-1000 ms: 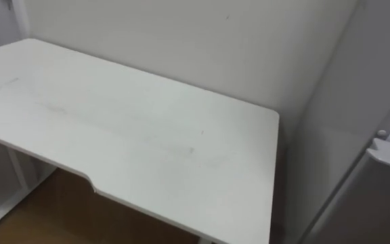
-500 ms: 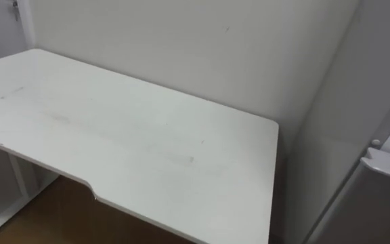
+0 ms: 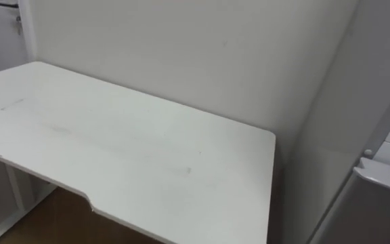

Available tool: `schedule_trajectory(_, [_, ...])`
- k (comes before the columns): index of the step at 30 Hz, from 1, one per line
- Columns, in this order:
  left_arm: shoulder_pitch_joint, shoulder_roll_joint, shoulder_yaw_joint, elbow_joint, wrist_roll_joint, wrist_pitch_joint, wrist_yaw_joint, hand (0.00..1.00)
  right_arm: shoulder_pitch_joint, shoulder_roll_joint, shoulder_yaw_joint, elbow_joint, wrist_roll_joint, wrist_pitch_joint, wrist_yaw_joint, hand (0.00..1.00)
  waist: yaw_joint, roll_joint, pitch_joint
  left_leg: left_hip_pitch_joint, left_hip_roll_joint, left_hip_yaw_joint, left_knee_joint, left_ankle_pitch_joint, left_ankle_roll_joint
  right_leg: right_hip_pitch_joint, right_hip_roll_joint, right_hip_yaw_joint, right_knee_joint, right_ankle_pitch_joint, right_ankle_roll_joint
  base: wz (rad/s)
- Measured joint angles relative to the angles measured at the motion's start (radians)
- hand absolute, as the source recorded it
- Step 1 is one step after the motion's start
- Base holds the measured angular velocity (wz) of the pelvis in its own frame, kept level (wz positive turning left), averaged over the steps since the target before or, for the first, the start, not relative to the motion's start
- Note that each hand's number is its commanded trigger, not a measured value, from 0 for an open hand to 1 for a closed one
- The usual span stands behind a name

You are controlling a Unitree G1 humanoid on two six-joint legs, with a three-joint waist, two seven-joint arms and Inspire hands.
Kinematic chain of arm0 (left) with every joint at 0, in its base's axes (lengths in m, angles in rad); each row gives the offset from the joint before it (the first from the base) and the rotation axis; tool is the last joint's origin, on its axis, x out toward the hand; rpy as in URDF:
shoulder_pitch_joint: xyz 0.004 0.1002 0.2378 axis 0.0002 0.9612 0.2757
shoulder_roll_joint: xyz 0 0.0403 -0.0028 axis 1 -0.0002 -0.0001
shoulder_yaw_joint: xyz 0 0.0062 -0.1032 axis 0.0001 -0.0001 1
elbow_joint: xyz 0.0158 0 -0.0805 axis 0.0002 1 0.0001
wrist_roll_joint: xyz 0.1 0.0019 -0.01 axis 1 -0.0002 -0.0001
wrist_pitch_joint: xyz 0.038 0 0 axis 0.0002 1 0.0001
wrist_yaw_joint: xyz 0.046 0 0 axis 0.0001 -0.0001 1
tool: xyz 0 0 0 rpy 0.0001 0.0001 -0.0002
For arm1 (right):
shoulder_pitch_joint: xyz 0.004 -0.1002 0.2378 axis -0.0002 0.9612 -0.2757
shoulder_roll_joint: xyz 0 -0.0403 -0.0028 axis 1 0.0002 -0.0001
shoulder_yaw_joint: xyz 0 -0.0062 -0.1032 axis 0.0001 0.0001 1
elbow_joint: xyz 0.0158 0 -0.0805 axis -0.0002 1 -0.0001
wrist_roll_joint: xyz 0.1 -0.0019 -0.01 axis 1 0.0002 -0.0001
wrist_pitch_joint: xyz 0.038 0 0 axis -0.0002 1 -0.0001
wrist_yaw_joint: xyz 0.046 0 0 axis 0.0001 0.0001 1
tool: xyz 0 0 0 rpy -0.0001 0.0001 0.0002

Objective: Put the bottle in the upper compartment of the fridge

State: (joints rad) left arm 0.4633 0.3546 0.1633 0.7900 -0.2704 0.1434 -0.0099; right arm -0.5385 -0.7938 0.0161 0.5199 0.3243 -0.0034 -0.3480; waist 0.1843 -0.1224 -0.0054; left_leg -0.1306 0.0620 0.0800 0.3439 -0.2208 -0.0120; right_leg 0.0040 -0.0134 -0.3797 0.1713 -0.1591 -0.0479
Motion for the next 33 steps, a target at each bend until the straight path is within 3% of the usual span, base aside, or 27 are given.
schedule_trajectory(6, [0.012, -0.030, 0.003, 0.002, -0.006, -0.002, 0.000, 0.00, 0.091, 0.005, -0.039, -0.193, 0.027, 0.012, -0.010, 0.00, -0.043, 0.015, -0.0019, 0.060, -0.006, 0.015, -0.058, 0.006, 0.001, 0.035, -0.007, 0.020, 0.000, -0.005, 0.010, -0.04])
schedule_trajectory(8, [0.012, -0.034, 0.006, 0.015, 0.000, -0.009, -0.002, 0.00, 0.123, 0.009, -0.046, -0.268, 0.027, 0.022, -0.014, 0.00, -0.047, 0.023, 0.0026, 0.075, -0.005, 0.025, -0.061, 0.006, 0.001, 0.043, -0.007, 0.023, -0.001, -0.005, 0.010, -0.15])
schedule_trajectory(12, [0.010, -0.076, 0.073, 0.041, 0.002, -0.024, -0.008, 0.00, 0.218, 0.016, -0.086, -0.431, 0.020, 0.025, -0.016, 0.00, -0.065, 0.042, -0.0003, 0.093, -0.007, 0.029, -0.078, 0.006, 0.001, 0.046, -0.010, 0.025, -0.002, -0.007, 0.012, -0.08])
schedule_trajectory(16, [0.010, -0.078, 0.072, 0.057, 0.002, -0.036, -0.025, 0.00, 0.259, 0.019, -0.099, -0.488, 0.019, 0.025, -0.020, 0.00, -0.072, 0.042, -0.0001, 0.109, -0.007, 0.041, -0.091, 0.007, 0.001, 0.050, -0.010, 0.043, -0.002, -0.008, 0.015, -0.11])
schedule_trajectory(23, [0.008, -0.100, 0.091, 0.126, 0.020, -0.065, -0.017, 0.00, 0.360, 0.062, -0.156, -0.618, -0.023, 0.023, -0.011, 0.00, -0.094, 0.042, 0.0052, 0.145, -0.012, 0.058, -0.119, 0.007, 0.002, 0.076, -0.013, 0.058, -0.003, -0.014, 0.022, -0.06])
schedule_trajectory(28, [0.007, -0.113, 0.091, 0.179, 0.048, -0.066, 0.010, 0.00, 0.368, 0.068, -0.171, -0.683, -0.014, 0.023, -0.008, 0.00, -0.108, 0.039, 0.0085, 0.168, -0.021, 0.078, -0.127, 0.008, 0.003, 0.084, -0.015, 0.085, -0.002, -0.020, 0.023, -0.12])
schedule_trajectory(30, [0.007, -0.114, 0.094, 0.186, 0.048, -0.082, 0.020, 0.00, 0.369, 0.097, -0.193, -0.713, -0.010, 0.011, -0.011, 0.00, -0.106, 0.036, 0.0102, 0.178, -0.021, 0.084, -0.131, 0.007, 0.004, 0.087, -0.014, 0.094, -0.002, -0.020, 0.023, -0.09])
schedule_trajectory(33, [-0.005, -0.114, 0.110, 0.207, 0.048, -0.095, 0.029, 0.00, 0.410, 0.100, -0.226, -0.777, -0.008, -0.011, -0.041, 0.00, -0.104, 0.029, 0.0094, 0.185, -0.020, 0.083, -0.129, 0.007, 0.004, 0.085, -0.015, 0.094, -0.003, -0.021, 0.024, 0.00])
